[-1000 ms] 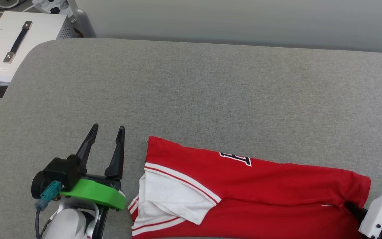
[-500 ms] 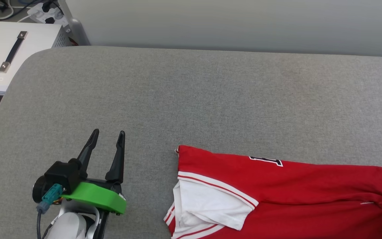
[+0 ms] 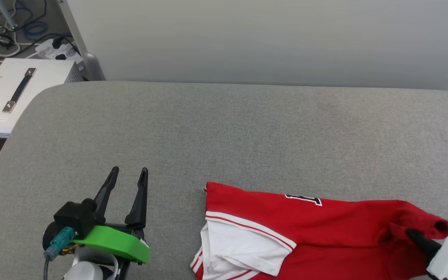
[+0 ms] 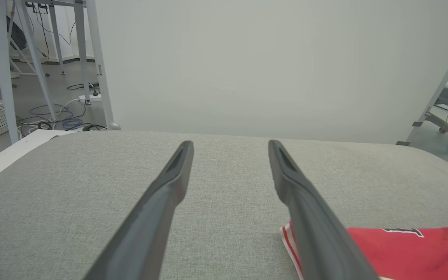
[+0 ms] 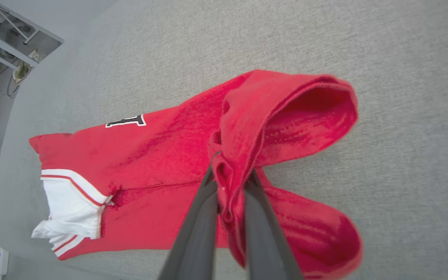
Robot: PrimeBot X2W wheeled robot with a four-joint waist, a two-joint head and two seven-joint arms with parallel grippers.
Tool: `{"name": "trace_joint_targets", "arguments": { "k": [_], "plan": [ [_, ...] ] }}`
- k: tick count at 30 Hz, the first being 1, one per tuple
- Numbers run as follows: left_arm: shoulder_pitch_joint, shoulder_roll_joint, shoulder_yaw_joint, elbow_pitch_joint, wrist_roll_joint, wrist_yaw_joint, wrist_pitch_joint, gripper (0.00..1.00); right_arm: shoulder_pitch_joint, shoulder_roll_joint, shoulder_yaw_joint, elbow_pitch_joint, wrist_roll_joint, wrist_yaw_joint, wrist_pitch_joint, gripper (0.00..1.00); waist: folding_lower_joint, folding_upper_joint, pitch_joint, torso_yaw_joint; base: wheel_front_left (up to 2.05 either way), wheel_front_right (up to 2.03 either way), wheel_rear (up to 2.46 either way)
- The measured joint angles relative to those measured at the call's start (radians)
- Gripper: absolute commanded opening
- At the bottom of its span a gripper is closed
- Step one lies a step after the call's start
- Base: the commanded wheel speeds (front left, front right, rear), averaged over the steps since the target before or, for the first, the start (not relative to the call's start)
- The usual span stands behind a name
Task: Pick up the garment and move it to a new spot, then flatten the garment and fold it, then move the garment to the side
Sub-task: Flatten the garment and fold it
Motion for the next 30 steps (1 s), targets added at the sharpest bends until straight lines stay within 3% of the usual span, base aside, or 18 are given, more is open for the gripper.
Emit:
{"name": "trace_joint_targets", "arguments": {
  "k": [8, 16, 30],
  "plan": [
    [0.021, -0.002, -0.001, -0.012, -0.047, 0.0, 0.0, 1.0, 0.005, 0.109, 0.111, -0.129, 0.017, 0.0, 0.085, 0.0, 0.0, 0.0, -0.044, 0.021, 0.0, 0.0, 0.0],
    [0.031, 0.004, 0.005, -0.013, -0.055, 0.0, 0.0, 1.0, -0.002, 0.165, 0.229, -0.136, 0.048, 0.0, 0.084, 0.0, 0.0, 0.0, -0.056, 0.068, 0.0, 0.0, 0.0],
    [0.031, 0.004, 0.006, -0.004, -0.062, 0.0, 0.0, 1.0, -0.174, 0.174, 0.512, 0.136, 0.119, 0.0, -0.163, 0.0, 0.0, 0.0, -0.038, 0.17, 0.0, 0.0, 0.0]
  ]
}}
